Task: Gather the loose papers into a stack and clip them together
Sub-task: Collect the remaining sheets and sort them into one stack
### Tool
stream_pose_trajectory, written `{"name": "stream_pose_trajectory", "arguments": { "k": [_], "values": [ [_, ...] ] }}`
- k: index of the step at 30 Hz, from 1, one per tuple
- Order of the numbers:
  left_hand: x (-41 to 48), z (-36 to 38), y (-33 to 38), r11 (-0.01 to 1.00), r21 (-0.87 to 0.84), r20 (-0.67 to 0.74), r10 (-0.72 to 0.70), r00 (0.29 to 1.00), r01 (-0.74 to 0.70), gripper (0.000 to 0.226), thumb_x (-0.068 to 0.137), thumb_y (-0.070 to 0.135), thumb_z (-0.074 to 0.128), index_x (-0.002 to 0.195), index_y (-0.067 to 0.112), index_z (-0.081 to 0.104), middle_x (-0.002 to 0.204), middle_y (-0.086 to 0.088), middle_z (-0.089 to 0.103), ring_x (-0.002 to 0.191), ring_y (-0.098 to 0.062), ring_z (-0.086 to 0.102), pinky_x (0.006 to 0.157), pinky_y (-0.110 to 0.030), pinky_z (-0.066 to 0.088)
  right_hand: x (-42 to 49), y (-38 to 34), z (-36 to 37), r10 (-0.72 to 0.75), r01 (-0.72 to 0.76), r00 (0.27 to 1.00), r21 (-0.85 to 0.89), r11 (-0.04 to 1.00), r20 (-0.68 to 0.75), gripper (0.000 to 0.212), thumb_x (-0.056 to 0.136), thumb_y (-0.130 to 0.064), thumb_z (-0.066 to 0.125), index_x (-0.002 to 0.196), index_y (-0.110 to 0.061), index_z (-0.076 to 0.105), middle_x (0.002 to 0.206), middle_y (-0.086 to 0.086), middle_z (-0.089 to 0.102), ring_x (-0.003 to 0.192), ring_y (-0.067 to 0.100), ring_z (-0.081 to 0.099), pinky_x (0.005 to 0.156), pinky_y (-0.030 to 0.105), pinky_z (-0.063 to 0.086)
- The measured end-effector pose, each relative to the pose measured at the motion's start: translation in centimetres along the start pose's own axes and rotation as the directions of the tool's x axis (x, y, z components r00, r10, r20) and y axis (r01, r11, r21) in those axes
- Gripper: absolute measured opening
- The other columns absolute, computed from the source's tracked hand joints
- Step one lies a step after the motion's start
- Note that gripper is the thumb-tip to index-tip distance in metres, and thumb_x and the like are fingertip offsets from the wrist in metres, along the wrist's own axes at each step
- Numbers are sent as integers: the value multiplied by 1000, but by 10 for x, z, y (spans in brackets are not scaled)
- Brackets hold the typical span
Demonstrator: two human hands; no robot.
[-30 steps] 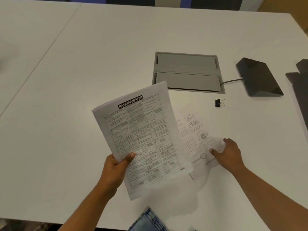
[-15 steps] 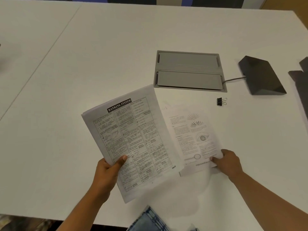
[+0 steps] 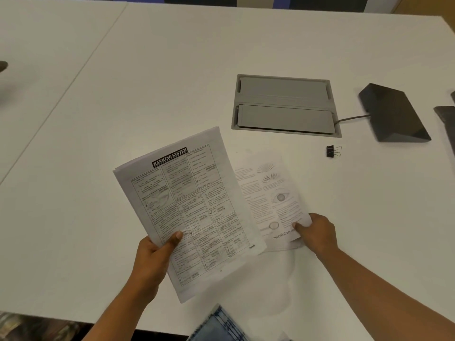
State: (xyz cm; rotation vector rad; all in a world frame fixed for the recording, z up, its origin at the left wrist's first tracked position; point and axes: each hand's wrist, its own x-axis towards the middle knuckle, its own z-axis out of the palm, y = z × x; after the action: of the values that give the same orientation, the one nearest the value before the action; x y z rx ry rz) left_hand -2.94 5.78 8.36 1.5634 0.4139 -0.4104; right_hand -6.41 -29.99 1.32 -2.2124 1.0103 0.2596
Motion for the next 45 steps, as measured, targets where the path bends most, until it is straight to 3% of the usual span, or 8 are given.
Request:
{"name": "stream_pose_trajectory", "arguments": {
  "k": [3, 6, 15, 19, 24, 30, 37, 45],
  "values": [
    [2, 2, 1, 1000, -11, -5, 1, 1000, -1, 22, 88, 17, 68, 110, 20, 70, 103, 5, 78, 92, -19, 75, 77, -40, 61, -4, -9, 10, 45, -50, 999, -186, 981, -30, 64, 67, -43, 79, 118, -9, 63, 109, 15, 63, 98, 35, 64, 79, 39, 56],
    [3, 2, 0, 1000, -24, -7, -5, 1000, 5, 22, 89, 16, 68, 111, 20, 70, 105, 4, 78, 94, -20, 75, 80, -42, 61, -12, -20, 19, 121, -128, 992, -195, 972, -44, 74, 66, -40, 82, 124, -8, 50, 118, 17, 53, 109, 39, 58, 82, 43, 51],
    [3, -5, -5, 1000, -21, -30, -23, 999, 23, 20, 89, 17, 68, 108, 23, 70, 102, 7, 78, 92, -17, 75, 75, -36, 61, -11, -28, 22, 249, -249, 968, 13, 968, -10, 68, 60, -25, 89, 114, -2, 53, 109, 17, 66, 98, 35, 65, 72, 34, 52],
    [4, -8, -5, 1000, -11, -39, -18, 999, 18, 20, 89, 17, 68, 108, 23, 70, 101, 7, 79, 90, -17, 75, 70, -31, 61, -13, -28, 20, 242, -240, 970, 43, 970, -33, 49, 62, -21, 83, 103, -8, 60, 101, 13, 69, 88, 33, 66, 71, 36, 55],
    [5, -11, -4, 1000, -9, -50, -4, 999, 3, 20, 90, 15, 67, 108, 23, 70, 101, 8, 78, 90, -16, 75, 68, -28, 60, -18, -22, 7, 200, -194, 976, 81, 978, -85, 37, 67, -25, 81, 97, -10, 65, 92, 8, 69, 73, 27, 60, 61, 27, 46],
    [7, -9, -5, 1000, -13, -69, -14, 997, 13, 20, 90, 16, 68, 107, 25, 69, 102, 6, 77, 92, -18, 73, 69, -31, 59, -21, -3, -9, 210, -196, 975, 177, 965, -66, 19, 74, -25, 78, 85, -16, 65, 85, 8, 68, 78, 32, 66, 69, 37, 56],
    [9, -5, -6, 1000, 5, -72, -23, 997, 23, 23, 90, 17, 67, 113, 19, 68, 108, 1, 75, 96, -23, 72, 73, -35, 59, -22, 26, -23, 213, -199, 977, 466, 862, 23, 22, 79, -13, 76, 98, -13, 67, 93, 13, 69, 90, 37, 67, 80, 54, 57],
    [16, -14, -4, 1000, 8, -105, -15, 994, 16, 32, 91, 17, 67, 122, 12, 64, 115, -5, 72, 102, -29, 69, 82, -44, 57, -33, 44, -42, 230, -189, 973, 648, 738, 23, 35, 84, -5, 70, 117, 0, 62, 103, 16, 66, 92, 36, 63, 82, 46, 54]
  ]
}}
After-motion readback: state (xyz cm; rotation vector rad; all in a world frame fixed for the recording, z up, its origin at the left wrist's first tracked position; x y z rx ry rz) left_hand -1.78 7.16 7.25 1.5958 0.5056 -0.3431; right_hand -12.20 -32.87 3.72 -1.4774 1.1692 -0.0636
